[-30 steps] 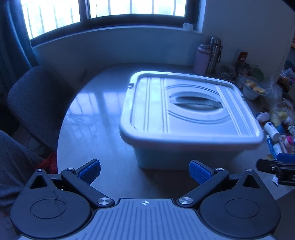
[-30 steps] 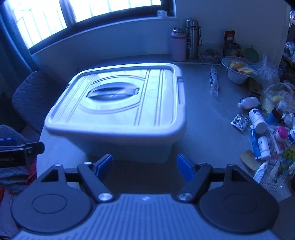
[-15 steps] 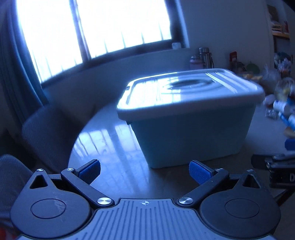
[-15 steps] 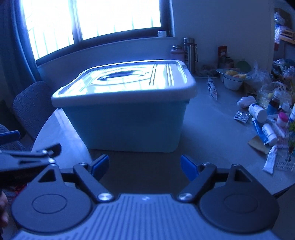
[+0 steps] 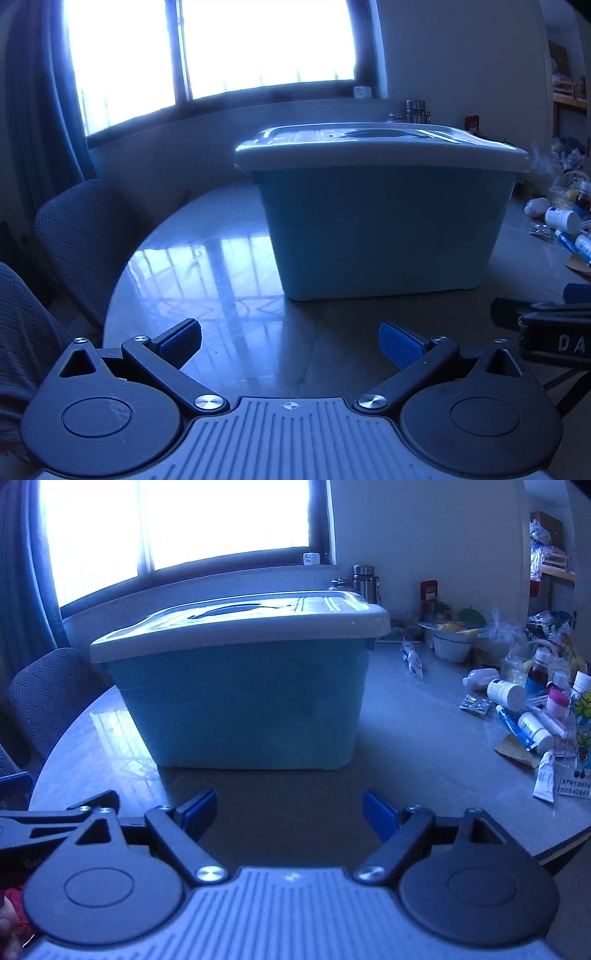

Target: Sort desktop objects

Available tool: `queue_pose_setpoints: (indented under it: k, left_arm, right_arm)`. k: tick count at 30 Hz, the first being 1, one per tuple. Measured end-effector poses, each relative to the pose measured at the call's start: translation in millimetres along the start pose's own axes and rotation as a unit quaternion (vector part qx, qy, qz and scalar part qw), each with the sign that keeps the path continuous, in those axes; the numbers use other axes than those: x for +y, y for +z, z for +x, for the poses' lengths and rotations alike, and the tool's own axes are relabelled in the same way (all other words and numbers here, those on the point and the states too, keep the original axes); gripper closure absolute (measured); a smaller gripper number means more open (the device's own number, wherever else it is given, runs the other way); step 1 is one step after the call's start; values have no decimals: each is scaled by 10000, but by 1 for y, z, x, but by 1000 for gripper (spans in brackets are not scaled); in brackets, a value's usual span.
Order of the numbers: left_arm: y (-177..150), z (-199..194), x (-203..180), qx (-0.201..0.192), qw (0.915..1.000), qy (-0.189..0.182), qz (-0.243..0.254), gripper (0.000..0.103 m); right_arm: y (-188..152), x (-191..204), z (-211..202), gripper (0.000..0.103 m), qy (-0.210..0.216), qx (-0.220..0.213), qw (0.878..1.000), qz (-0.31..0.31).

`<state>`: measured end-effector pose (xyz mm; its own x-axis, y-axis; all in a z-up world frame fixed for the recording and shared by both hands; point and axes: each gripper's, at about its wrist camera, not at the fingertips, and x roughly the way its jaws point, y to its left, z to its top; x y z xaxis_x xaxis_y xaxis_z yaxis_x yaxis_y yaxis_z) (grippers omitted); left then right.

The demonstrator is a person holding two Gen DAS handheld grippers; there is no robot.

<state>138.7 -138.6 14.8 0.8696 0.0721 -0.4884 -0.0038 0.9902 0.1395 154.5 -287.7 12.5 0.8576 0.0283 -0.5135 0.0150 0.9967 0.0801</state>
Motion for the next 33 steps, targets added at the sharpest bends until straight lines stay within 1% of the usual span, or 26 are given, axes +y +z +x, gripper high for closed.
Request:
queue_pose_setpoints:
  k: [6, 12, 21, 33]
  left_arm:
    - [-3, 7, 1, 101, 9998, -58, -167, 0]
    - [-5, 12, 2, 217, 9993, -57, -287, 0]
    - [-4, 16, -1, 298, 9991, -25, -304, 0]
    - [-4, 18, -3, 330, 9989, -51, -324, 0]
  right_arm:
    - [-9, 2, 0, 17, 23, -13, 10000, -23]
    - [-7, 1, -1, 17, 53, -60, 10000, -31]
    - [-9, 2, -1, 17, 72, -70, 9999, -98]
    - [-8, -3, 0, 17, 82, -63, 9999, 8]
